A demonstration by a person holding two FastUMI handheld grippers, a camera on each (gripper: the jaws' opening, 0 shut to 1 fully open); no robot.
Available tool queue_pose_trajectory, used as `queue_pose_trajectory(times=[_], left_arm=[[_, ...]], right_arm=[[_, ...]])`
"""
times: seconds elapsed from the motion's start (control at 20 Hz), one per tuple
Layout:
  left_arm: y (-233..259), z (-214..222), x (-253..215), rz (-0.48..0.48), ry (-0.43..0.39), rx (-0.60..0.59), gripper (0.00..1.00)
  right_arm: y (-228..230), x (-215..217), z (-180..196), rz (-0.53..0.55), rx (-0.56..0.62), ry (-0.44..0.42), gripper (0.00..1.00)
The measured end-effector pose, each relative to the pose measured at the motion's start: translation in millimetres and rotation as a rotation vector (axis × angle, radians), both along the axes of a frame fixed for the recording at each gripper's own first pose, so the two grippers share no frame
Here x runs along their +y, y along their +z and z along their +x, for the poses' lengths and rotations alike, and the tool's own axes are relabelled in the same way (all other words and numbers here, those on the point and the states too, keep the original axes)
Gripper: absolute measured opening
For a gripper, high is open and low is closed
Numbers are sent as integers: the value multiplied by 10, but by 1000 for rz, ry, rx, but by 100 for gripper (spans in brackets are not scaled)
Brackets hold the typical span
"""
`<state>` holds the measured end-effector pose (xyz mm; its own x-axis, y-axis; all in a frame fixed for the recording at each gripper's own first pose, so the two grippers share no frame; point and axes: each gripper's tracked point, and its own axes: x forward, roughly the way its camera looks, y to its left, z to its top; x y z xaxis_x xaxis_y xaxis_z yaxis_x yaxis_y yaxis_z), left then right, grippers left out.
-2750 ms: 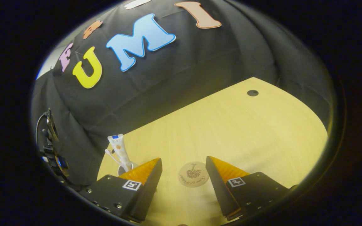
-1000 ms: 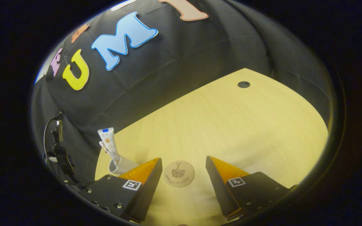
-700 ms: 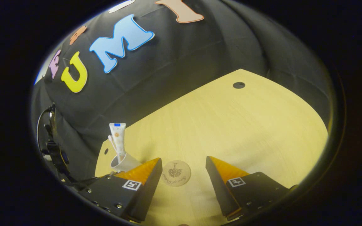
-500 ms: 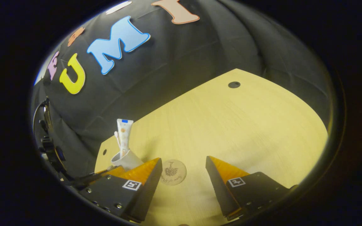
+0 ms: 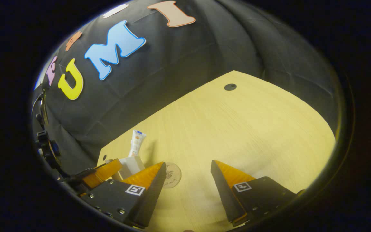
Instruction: Put the toothbrush and toothpaste on the desktop into the cup, then pick up the cup and place it on the coaster on the desktop.
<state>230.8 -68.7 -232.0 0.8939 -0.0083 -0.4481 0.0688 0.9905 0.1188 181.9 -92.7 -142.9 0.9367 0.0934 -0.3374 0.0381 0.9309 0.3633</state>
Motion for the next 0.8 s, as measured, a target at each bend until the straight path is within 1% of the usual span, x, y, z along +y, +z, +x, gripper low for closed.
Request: queue_pose_trajectory(times=[0.25,0.45,0.6,0.8], left_arm=[[171,159,-303,30,-58,-47,14],[138,374,-620,49,-120,-61,14],[57,428,-797,30,-137,-59,14],[-69,535,-869,16,-135,-53,14]], right_arm=[[-11,-84,-46,6,8,-6,84],[-11,-212,-85,1,14,-17,85],[-22,-361,-139,3,23,-35,85],[-48,-539,-202,8,36,-60,84]])
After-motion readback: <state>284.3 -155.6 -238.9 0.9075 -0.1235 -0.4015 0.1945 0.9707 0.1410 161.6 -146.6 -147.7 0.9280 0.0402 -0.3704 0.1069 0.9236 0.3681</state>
